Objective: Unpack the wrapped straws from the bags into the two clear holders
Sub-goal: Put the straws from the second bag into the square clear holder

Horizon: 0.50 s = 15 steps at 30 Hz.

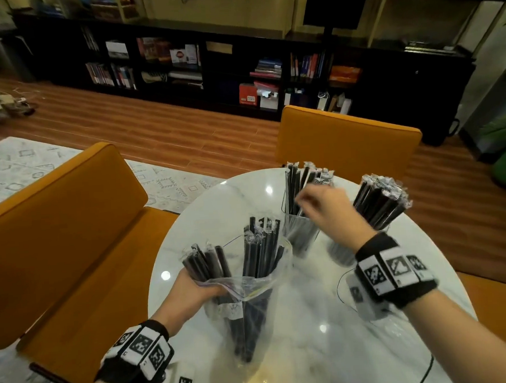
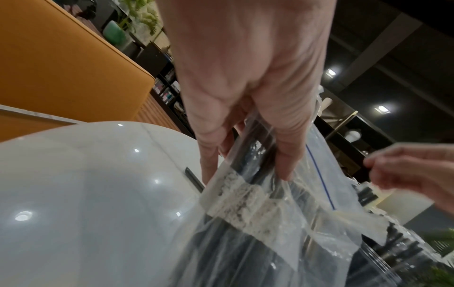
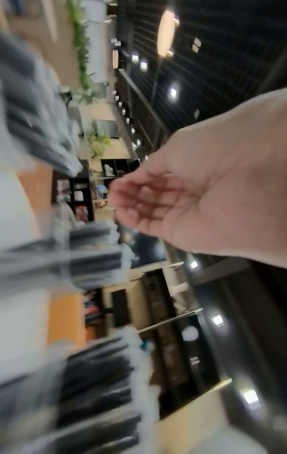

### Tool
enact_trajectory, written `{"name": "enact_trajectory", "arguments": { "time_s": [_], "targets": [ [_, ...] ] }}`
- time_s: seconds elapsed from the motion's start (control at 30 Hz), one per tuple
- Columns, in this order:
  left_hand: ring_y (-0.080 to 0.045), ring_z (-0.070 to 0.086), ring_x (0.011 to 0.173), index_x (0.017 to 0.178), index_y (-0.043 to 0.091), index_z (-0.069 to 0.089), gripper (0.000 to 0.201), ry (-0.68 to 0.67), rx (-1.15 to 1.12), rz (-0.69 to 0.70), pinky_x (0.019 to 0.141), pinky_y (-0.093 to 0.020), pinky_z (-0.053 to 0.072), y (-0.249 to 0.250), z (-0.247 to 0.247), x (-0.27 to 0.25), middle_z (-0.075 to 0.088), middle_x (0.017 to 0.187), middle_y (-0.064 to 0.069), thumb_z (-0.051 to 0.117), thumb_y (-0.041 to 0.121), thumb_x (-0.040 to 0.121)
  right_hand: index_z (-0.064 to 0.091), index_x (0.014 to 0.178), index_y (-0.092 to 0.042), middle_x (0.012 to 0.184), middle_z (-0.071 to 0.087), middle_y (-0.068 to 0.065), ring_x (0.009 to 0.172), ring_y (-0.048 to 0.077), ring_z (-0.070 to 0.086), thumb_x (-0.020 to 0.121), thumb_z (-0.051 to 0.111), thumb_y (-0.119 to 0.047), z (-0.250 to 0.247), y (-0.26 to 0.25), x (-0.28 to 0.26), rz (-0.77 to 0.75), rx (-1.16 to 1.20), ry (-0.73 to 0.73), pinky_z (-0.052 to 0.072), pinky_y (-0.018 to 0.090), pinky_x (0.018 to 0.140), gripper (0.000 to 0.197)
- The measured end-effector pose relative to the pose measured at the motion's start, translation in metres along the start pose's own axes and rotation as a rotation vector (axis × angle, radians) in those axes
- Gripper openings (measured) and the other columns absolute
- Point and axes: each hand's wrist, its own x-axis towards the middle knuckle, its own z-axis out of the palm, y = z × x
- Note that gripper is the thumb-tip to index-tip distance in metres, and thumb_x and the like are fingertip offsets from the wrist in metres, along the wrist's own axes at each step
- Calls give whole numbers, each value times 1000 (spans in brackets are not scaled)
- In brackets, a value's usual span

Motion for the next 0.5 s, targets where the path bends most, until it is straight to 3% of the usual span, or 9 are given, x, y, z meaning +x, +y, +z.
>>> {"name": "enact_trajectory", "arguments": {
  "time_s": [0.1,0.17,0.23,0.3,0.4,0.5],
  "targets": [
    [-20,71,102,111,11,71,47,48,7,-4,93,-43,54,-2,-16,-4,77,104,-5,85,12,66,68,106,0,98,68,11,97,27,67,97,49,-10,65,4,-19,159,-47,-492,52,30,86,24],
    [-20,72,99,107,12,71,37,77,17,-11,92,-44,55,-3,-24,-6,77,101,-5,81,4,72,57,128,-2,127,61,18,118,31,57,95,46,-7,113,16,-27,238,-121,-624,44,33,99,36],
    [-20,72,99,109,13,68,39,105,28,-34,93,-44,55,-3,-29,-9,76,103,-5,78,-1,75,36,145,-9,146,44,15,131,34,44,92,48,-6,151,28,-33,269,-140,-604,38,38,108,55],
    [-19,71,100,114,13,65,44,110,31,-47,92,-42,55,-5,-33,-12,75,106,-4,78,-2,74,31,146,-13,145,37,12,128,35,40,92,50,-9,174,34,-40,294,-231,-514,38,43,105,57],
    [-16,72,97,112,13,66,43,108,46,-34,87,-35,56,-5,-38,-16,75,105,-4,78,-3,74,46,133,-15,133,49,10,120,29,47,94,44,-9,189,37,-54,306,-307,-368,41,38,99,39],
    [-14,73,93,102,19,68,37,103,61,-17,79,-26,57,-3,-38,-17,77,97,-1,77,-5,75,61,118,-17,116,63,5,104,23,56,93,52,-21,166,33,-66,296,-187,-286,44,33,89,27]
  ]
}}
